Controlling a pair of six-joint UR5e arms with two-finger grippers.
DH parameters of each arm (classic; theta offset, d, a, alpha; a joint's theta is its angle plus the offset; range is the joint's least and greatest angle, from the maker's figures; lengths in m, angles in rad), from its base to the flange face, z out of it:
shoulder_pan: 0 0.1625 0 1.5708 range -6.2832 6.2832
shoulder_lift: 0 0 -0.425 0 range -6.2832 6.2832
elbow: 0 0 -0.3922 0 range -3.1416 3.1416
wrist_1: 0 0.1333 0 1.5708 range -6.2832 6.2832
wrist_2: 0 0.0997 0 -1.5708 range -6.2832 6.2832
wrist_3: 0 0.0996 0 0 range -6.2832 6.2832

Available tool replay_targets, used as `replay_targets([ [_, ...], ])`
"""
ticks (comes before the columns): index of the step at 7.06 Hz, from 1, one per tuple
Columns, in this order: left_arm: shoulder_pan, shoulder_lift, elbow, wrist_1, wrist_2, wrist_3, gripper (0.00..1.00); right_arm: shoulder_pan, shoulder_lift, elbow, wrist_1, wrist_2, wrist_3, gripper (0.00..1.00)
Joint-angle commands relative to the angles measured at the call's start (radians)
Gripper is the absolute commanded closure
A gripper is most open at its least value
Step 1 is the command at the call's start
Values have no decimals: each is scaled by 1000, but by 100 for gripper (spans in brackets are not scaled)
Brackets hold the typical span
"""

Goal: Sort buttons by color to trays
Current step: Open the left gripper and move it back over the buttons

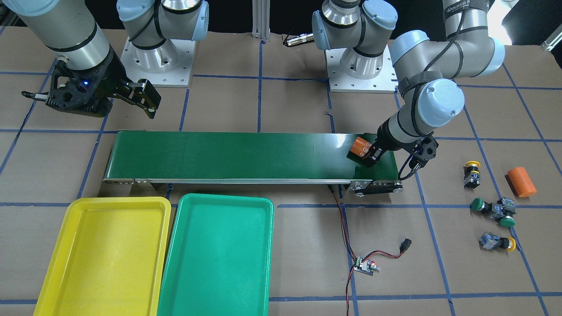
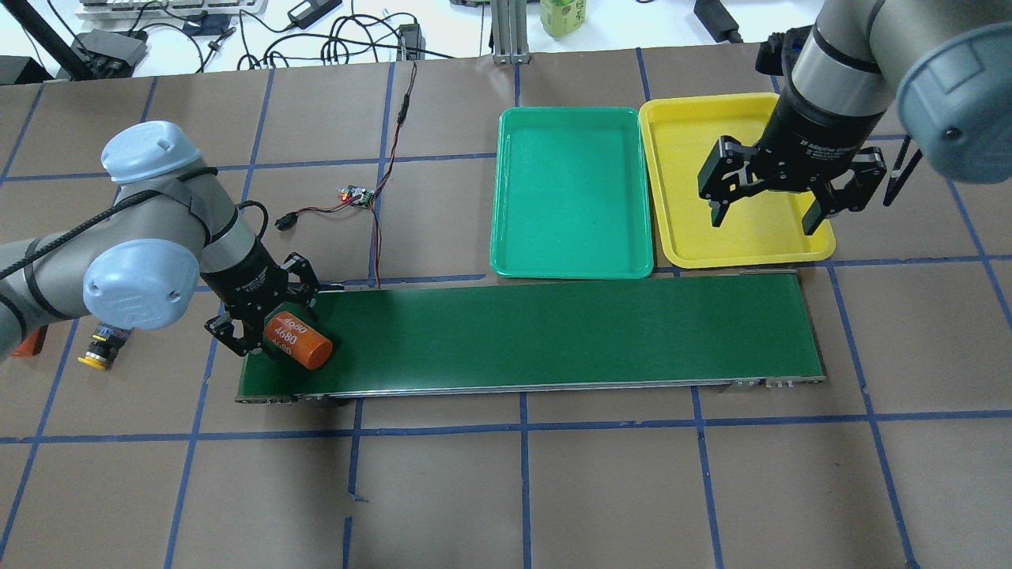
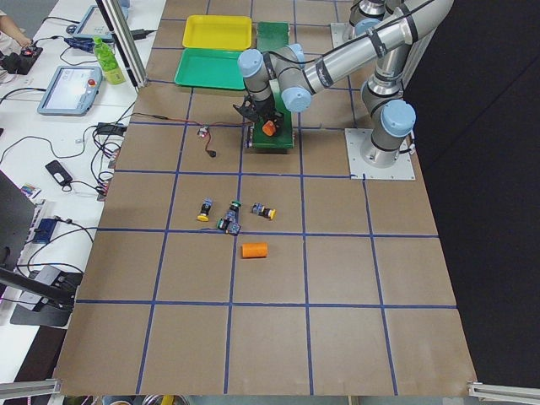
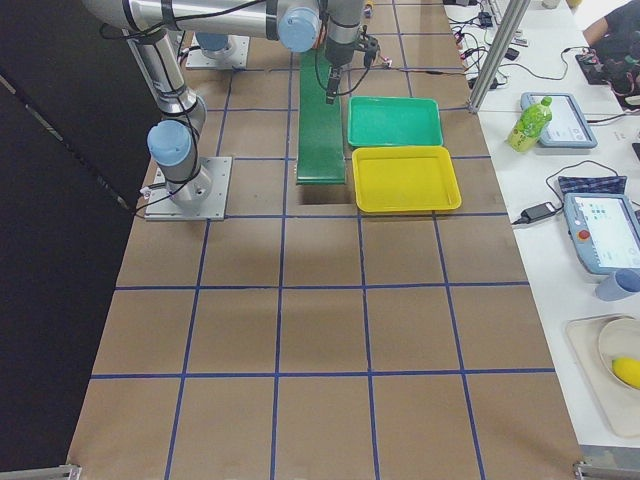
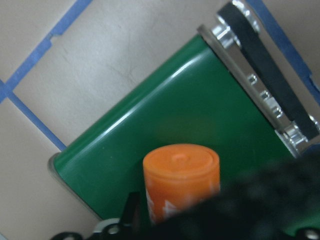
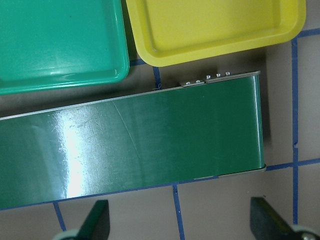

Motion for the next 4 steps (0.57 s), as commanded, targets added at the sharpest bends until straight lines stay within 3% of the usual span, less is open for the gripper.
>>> replay_targets([
  [1,1,14,42,-4,2,1,0,-4,2,-2,2,-4,10,0],
  [2,21,11,100,-25,5,89,0,-2,2,-3,2,14,10,0],
  [4,201,-12,138,-47,11,481,0,1,-10,-3,2,14,10,0],
])
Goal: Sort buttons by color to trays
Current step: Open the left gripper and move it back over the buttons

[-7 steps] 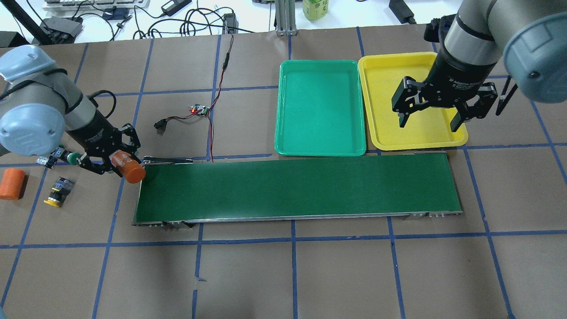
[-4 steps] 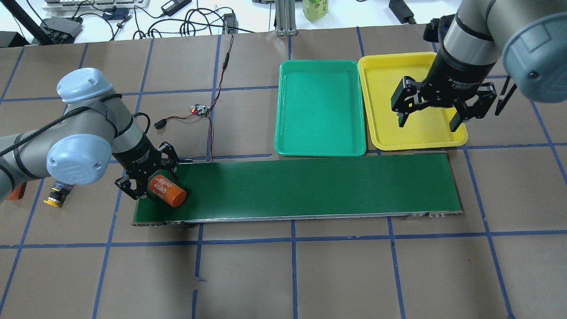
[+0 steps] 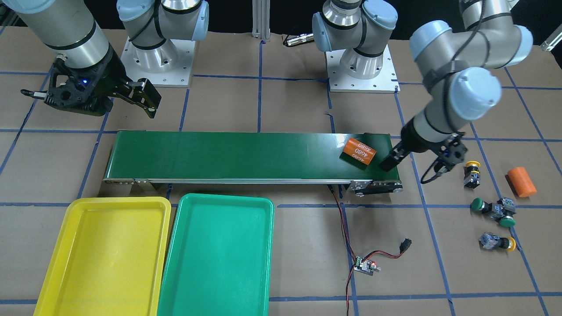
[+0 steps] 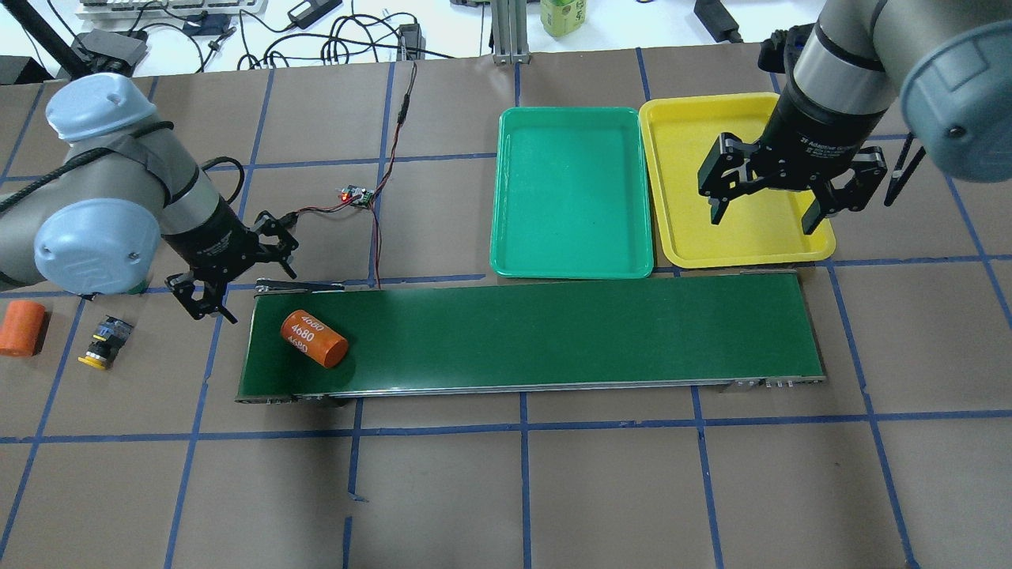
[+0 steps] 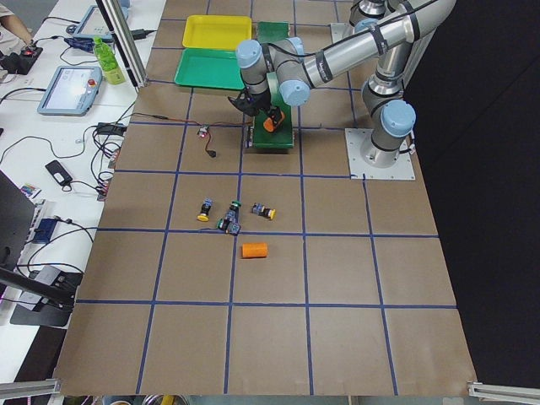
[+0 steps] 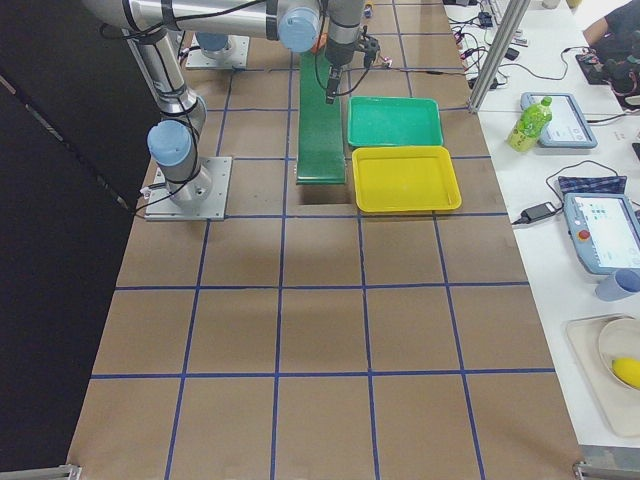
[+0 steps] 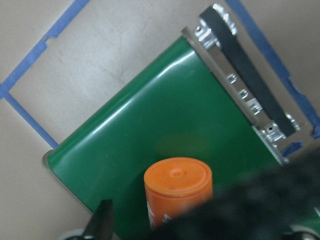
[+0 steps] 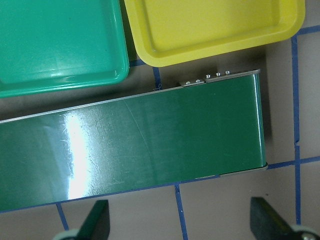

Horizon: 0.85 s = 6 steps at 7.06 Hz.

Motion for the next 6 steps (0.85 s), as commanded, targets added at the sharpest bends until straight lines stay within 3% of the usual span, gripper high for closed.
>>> replay_targets([
  [1,194,-16,27,-5,6,397,0,3,-18,-8,-3,2,-1,0],
  [3,278,-63,25,110,88,636,0,2,-24,-2,10,-1,2,0],
  [5,401,-117,22,159,95,1075,0,3,-32,-2,3,2,4,0],
  [6,426,-140,13,212,93,1156,0,3,-30,0,-2,2,3,0],
])
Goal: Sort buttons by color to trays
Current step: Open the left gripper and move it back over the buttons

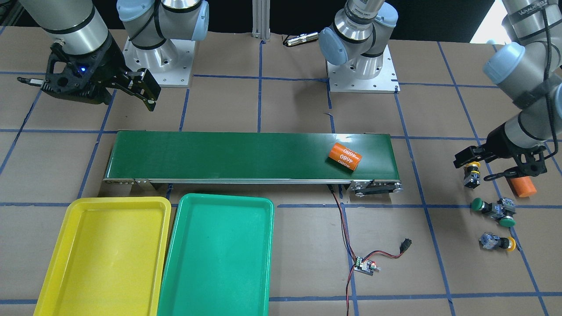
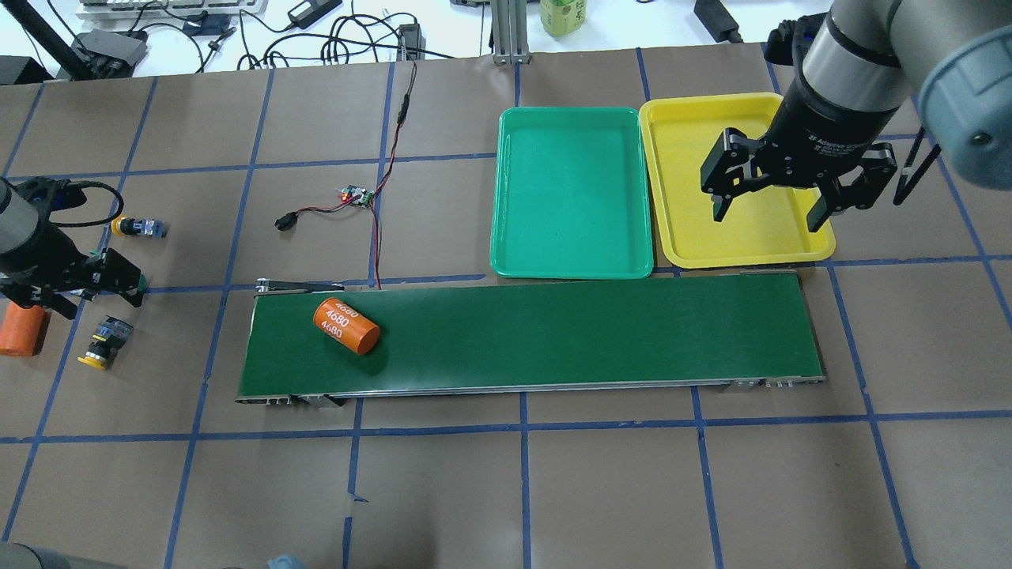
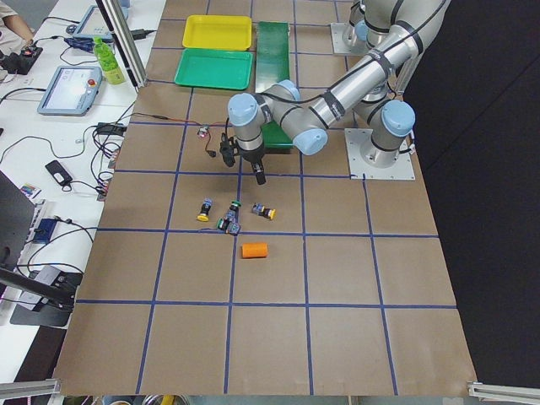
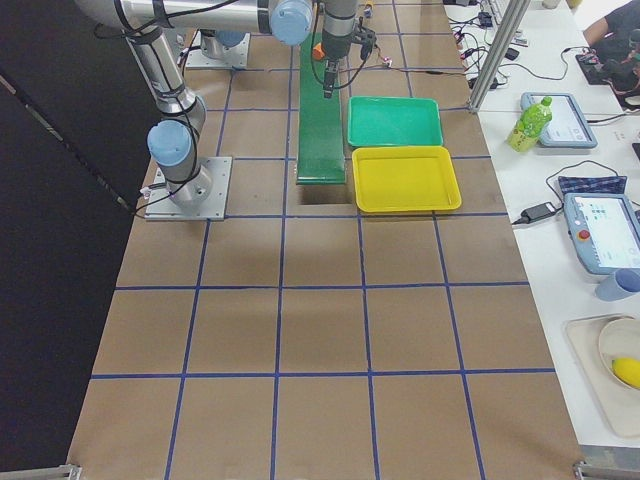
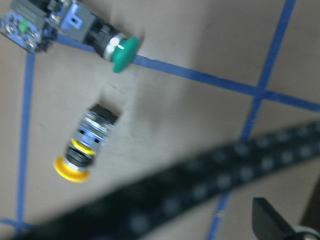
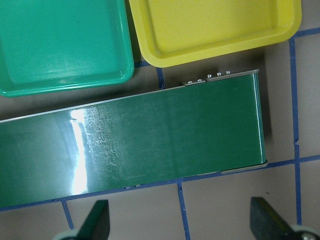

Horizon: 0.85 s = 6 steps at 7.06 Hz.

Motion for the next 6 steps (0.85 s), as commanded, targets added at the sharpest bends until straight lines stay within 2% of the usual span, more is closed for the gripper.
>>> replay_targets([
  [1,52,-50,-8,68,0,276,0,-1,1,3,-7,2,-14,0],
  [2,52,-73,-11,72,3,403,0,-4,1,1,-10,1,-17,0],
  [5,64,-143,-11,119,29,555,0,0,-32,3,-22,5,-7,0],
  [6,67,-163,-17,149,31,557,6,5,-44,3,-10,2,-13,0],
])
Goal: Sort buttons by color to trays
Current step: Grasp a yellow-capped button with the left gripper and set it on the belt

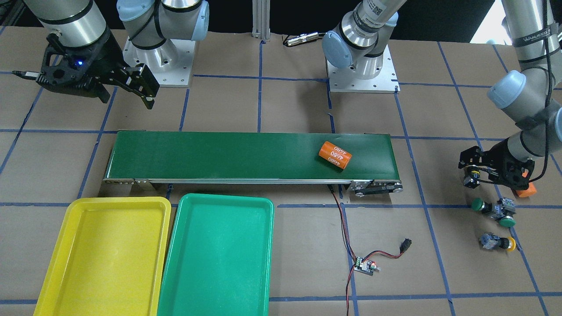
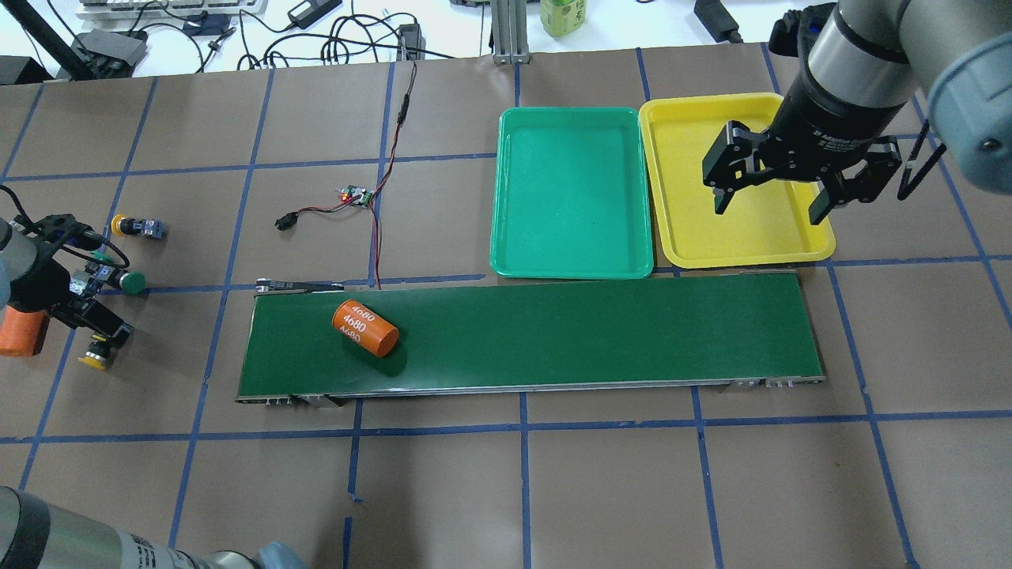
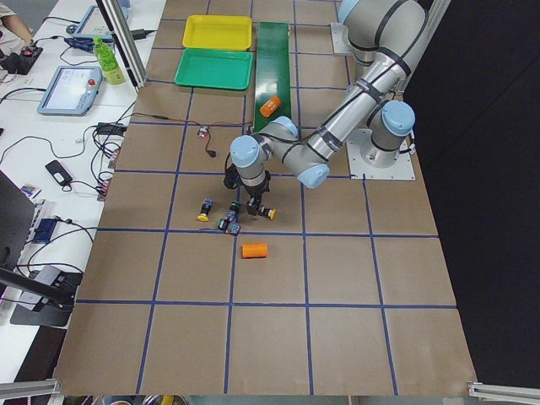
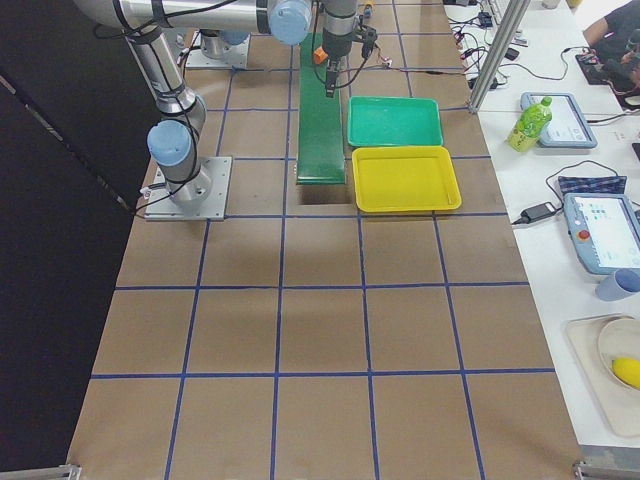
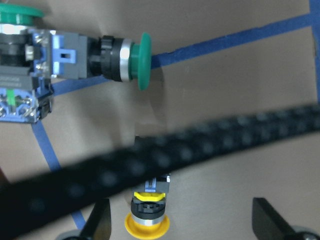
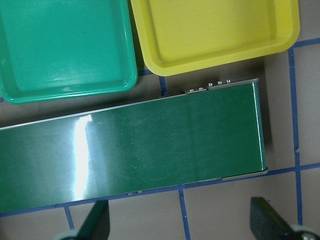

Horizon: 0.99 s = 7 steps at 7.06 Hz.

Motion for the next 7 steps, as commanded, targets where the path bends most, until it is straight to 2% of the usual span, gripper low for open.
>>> replay_targets([
  [1,8,-41,-16,61,13,25,8,5,-19,2,11,-2,-5,0],
  [2,8,-49,-16,107,15,22,47,5,-20,2,12,-2,-5,0],
  [3,9,-49,-25,111,13,-7,75,5,-22,2,14,-2,-5,0],
  [4,8,-21,-30,105,18,-24,96,5,-27,13,12,-2,-5,0],
  [5,6,-6,-30,97,32,-27,100,5,-36,25,12,-2,-5,0],
  [7,-20,101,-15,-80,21,-179,100,5,-57,62,11,-3,-8,0],
])
